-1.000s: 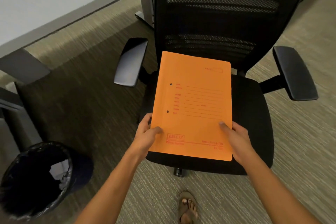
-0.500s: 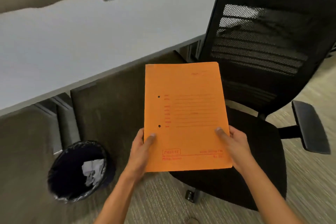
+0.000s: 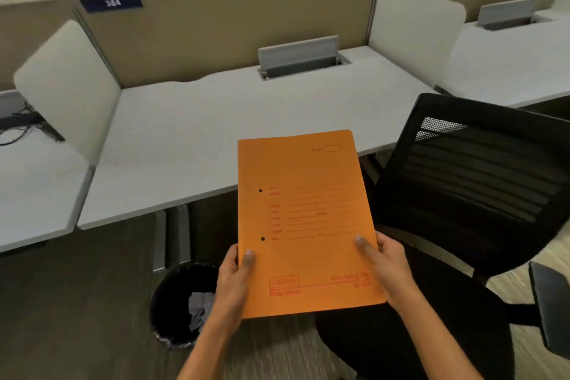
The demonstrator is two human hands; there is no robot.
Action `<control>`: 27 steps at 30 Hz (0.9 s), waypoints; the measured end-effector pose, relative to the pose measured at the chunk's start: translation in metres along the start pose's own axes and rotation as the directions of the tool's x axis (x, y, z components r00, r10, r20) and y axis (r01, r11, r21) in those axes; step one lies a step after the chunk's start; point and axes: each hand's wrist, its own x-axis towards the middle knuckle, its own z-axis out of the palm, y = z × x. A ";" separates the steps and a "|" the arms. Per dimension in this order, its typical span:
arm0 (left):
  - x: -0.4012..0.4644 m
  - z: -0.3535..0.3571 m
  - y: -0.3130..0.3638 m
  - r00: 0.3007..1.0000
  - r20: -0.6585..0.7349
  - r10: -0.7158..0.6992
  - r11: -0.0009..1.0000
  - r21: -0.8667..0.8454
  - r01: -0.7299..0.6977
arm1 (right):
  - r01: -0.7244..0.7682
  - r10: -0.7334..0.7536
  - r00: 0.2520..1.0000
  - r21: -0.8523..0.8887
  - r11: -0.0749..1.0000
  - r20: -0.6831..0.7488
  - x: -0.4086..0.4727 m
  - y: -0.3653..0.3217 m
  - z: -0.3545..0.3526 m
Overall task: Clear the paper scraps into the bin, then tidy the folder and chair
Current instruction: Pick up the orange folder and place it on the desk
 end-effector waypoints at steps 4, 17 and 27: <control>-0.010 -0.018 0.031 0.999 -0.039 -0.001 0.999 -0.045 -0.001 | 0.029 -0.029 0.997 -0.002 1.000 0.076 -0.002 -0.031 0.017; 0.022 -0.072 0.107 0.990 -0.087 0.110 0.987 -0.107 -0.119 | 0.086 -0.093 0.979 0.045 0.995 0.181 0.025 -0.112 0.085; 0.100 -0.134 0.148 0.995 -0.082 0.060 0.984 -0.160 -0.073 | 0.020 -0.036 0.987 0.099 0.995 0.156 0.075 -0.144 0.175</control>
